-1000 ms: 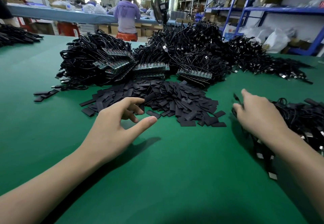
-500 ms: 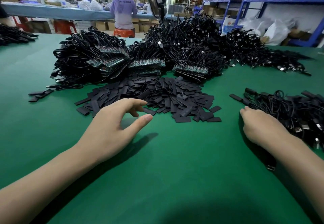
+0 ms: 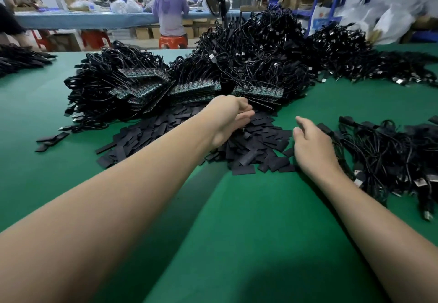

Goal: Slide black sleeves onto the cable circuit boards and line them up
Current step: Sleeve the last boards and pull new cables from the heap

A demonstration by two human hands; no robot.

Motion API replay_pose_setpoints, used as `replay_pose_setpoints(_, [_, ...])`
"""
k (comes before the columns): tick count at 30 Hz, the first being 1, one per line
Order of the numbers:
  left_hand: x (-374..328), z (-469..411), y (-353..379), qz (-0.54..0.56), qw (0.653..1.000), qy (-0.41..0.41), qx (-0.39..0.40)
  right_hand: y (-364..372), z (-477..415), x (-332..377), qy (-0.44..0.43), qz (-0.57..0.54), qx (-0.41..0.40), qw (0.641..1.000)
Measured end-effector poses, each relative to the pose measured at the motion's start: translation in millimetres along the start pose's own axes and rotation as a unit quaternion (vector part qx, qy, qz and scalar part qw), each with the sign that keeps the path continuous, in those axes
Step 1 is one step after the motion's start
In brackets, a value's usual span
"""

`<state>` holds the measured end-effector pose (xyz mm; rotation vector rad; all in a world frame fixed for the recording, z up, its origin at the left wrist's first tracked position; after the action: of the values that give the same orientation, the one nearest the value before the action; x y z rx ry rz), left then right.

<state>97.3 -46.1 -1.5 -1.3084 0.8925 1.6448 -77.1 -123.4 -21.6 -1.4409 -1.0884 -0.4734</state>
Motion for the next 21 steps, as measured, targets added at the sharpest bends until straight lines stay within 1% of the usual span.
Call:
replay_pose_setpoints(3, [-2.4, -40.1, 13.2, 0.077, 0.996, -0.04, -0.02, 6.0, -1.2, 1.2, -0.021, 0.007, 0.006, 1.0])
replay_pose_setpoints(6, [-7.9, -74.3, 13.0, 0.136, 0.987, -0.058, -0.066, 5.3, -2.1, 4.0, -0.039, 0.003, -0.009, 0.999])
replay_pose_setpoints(8, [-8.5, -89.5, 10.6, 0.151, 0.981, -0.078, -0.098, 4.8, -2.8, 2.1, -0.037, 0.0, -0.015, 0.999])
replay_pose_setpoints(14, [-7.8, -103.7, 13.3, 0.154, 0.967, -0.128, -0.158, 6.0, -8.2, -5.7, -0.025, -0.015, -0.007, 1.0])
replay_pose_setpoints(18, [-11.4, -103.8, 19.9, 0.199, 0.955, -0.13, -0.176, 5.7, -8.8, -9.1, -0.015, -0.027, -0.007, 1.0])
replay_pose_setpoints(20, [-13.7, -103.3, 23.8, 0.229, 0.948, -0.121, -0.185, 5.4, -8.1, -10.3, -0.011, -0.034, -0.007, 0.999])
replay_pose_setpoints(21, [-16.4, -105.0, 27.5, 0.239, 0.949, -0.109, -0.176, 5.1, -8.0, -10.8, -0.01, -0.038, -0.007, 0.999])
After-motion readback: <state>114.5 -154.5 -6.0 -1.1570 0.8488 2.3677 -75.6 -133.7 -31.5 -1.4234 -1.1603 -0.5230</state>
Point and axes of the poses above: each hand's wrist, its own z-axis away from the middle knuckle, its own y-axis out of the palm, x = y × z, the point moved 10 cm from there along -z, towards the middle knuckle, and after that the axes turned 10 degrees about -z, right-handed, at the moved point
